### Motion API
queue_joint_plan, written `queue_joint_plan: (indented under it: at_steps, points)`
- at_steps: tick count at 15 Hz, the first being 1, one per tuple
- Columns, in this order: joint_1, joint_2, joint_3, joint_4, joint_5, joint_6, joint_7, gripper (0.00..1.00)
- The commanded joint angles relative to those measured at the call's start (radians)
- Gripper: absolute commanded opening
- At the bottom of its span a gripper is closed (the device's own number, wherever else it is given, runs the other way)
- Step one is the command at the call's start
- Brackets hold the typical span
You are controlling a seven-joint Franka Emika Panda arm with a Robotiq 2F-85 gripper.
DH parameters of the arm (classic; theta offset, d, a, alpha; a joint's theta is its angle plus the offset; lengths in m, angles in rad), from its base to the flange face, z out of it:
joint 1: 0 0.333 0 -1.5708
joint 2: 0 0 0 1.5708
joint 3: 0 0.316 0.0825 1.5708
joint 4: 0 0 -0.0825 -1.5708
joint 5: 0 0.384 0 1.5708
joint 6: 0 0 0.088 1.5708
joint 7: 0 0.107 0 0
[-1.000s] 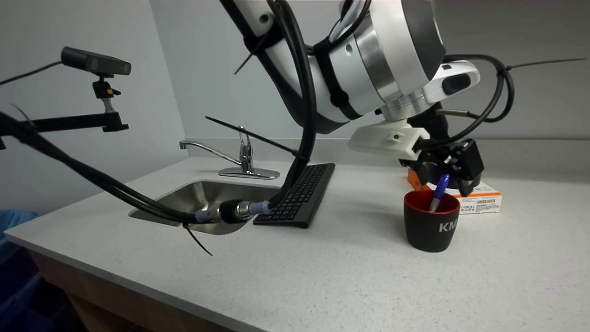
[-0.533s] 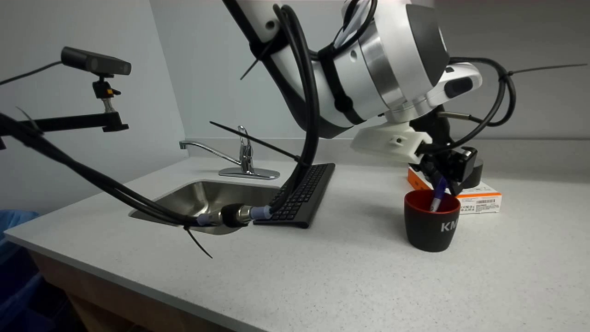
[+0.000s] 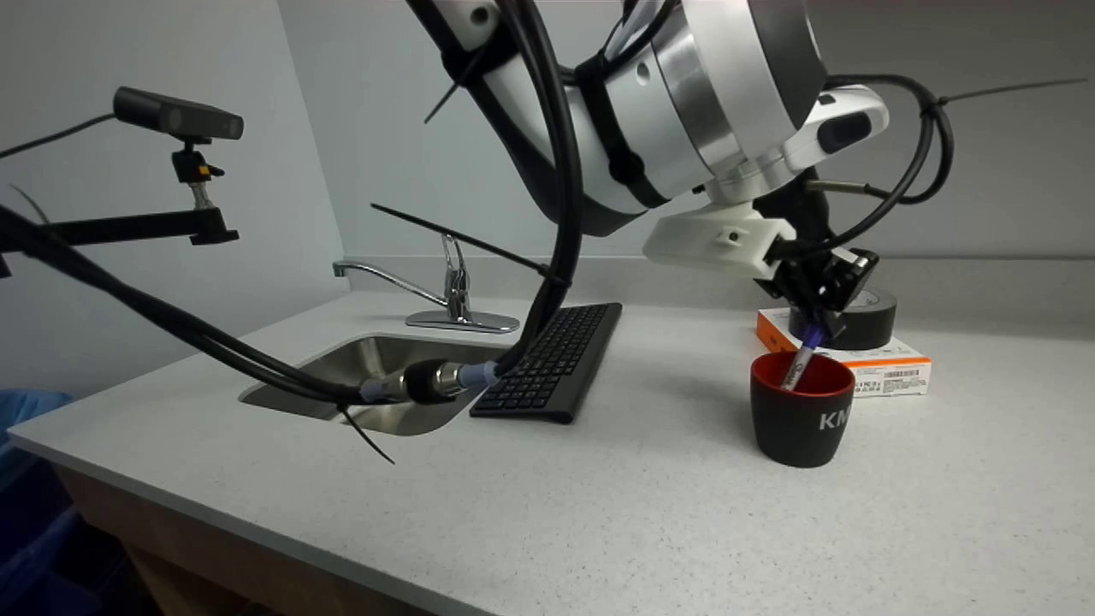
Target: Remove the marker from the mug and put it on the table
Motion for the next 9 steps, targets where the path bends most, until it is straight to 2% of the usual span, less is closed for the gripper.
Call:
queue_joint_plan:
  at_steps: [1, 5, 9]
  points:
    - [0.005, -0.145, 0.004, -0.063, -0.072, -0.014, 0.015, 0.04]
    - [0.04, -0.234, 0.046, -0.063, 0.137, -0.112, -0.167, 0.04]
    - [0.083, -0.136, 0.094, 0.018, 0.338, -0.249, -0.32, 0.04]
